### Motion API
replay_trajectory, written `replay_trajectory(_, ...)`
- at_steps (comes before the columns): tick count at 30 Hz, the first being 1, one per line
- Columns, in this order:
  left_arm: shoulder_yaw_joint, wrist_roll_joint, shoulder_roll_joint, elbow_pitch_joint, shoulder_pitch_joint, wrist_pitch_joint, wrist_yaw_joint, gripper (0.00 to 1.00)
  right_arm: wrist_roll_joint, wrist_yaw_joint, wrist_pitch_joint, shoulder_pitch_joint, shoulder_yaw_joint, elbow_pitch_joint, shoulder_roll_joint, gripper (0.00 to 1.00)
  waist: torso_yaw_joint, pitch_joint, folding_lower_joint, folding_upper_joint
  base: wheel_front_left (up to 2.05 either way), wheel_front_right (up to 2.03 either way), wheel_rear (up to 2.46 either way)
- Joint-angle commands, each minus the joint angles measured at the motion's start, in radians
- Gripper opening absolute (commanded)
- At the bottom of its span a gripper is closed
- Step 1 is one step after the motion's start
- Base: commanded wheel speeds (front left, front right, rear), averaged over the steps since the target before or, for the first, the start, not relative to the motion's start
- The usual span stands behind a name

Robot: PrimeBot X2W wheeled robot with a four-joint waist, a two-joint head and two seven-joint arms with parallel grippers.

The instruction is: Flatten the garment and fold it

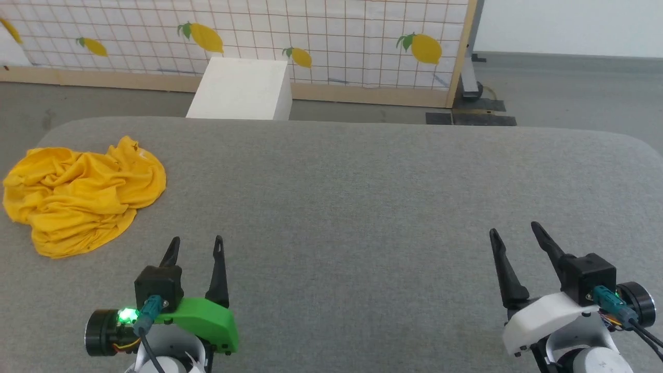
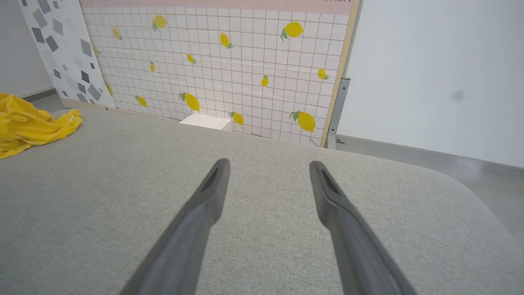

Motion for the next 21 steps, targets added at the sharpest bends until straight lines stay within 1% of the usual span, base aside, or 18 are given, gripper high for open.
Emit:
replay_trajectory(1,-0.004,-0.009,0.004,0.006,-0.014,-0.01,0.01,1.0,0.007,0.0,-0.011,-0.008,-0.001,0.005,0.001,1.0,0.016,-0.001,0.0,0.0,0.0,0.0,0.0)
replay_trajectory(8,-0.009,-0.02,0.009,0.014,-0.015,-0.025,0.023,1.0,0.015,0.0,-0.019,-0.011,-0.001,0.01,0.001,1.0,0.066,-0.002,0.0,0.0,0.0,0.0,0.0)
replay_trajectory(9,-0.012,-0.029,0.013,0.017,-0.014,-0.034,0.032,1.0,0.02,0.0,-0.026,-0.015,0.002,0.015,0.001,1.0,0.101,-0.003,0.0,0.0,0.0,0.0,0.0)
replay_trajectory(21,-0.02,-0.05,0.024,0.02,-0.007,-0.058,0.057,1.0,0.031,-0.001,-0.039,-0.022,0.01,0.025,0.001,1.0,0.174,-0.007,0.0,0.0,0.0,0.0,0.0)
